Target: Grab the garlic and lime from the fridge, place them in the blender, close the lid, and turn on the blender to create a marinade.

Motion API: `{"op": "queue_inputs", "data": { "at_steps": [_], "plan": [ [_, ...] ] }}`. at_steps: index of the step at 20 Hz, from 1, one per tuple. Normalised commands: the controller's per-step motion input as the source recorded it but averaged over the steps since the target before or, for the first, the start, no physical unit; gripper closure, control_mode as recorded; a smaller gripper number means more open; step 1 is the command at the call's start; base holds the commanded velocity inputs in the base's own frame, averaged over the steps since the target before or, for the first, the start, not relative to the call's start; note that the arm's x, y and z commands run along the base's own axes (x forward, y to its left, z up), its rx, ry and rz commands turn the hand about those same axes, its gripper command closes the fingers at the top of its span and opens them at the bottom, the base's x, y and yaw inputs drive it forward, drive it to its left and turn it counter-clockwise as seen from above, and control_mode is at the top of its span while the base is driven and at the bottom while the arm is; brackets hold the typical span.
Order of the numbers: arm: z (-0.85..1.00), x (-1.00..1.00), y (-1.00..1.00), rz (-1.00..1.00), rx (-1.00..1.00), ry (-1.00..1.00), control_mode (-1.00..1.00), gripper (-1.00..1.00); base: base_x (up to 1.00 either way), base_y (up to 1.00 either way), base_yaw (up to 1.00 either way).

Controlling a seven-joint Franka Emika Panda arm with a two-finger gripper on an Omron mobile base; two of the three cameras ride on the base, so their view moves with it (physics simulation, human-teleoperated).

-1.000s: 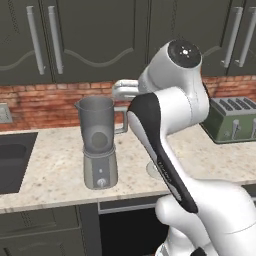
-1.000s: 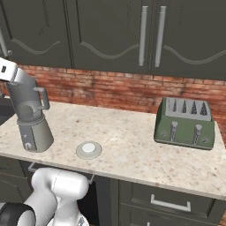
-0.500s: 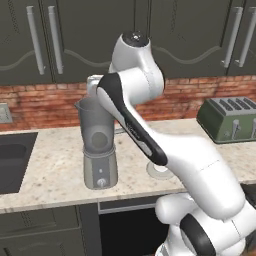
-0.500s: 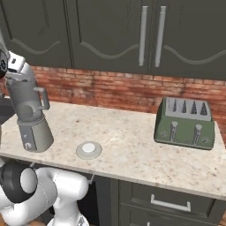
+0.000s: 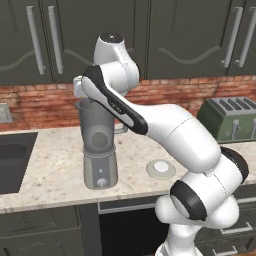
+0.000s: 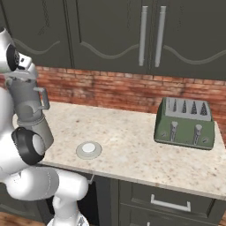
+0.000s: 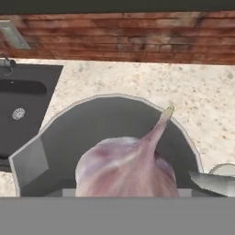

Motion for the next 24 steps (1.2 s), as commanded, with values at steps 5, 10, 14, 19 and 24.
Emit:
{"op": "queue_inputs", "data": {
  "at_steps": [5, 10, 14, 19, 24],
  "plan": [
    [-0.36, 0.26, 0.26, 0.09, 0.00, 0.00, -1.00, 1.00, 0.00, 0.00, 0.00],
    [-0.54, 0.04, 0.00, 0.08, 0.00, 0.00, -1.00, 1.00, 0.00, 0.00, 0.00],
    [-0.55, 0.15, 0.00, 0.08, 0.00, 0.00, -1.00, 1.00, 0.00, 0.00, 0.00],
    [-0.52, 0.11, 0.00, 0.08, 0.00, 0.00, -1.00, 1.00, 0.00, 0.00, 0.00],
    [-0.56, 0.00, 0.00, 0.06, 0.00, 0.00, -1.00, -1.00, 0.00, 0.00, 0.00]
  ]
}}
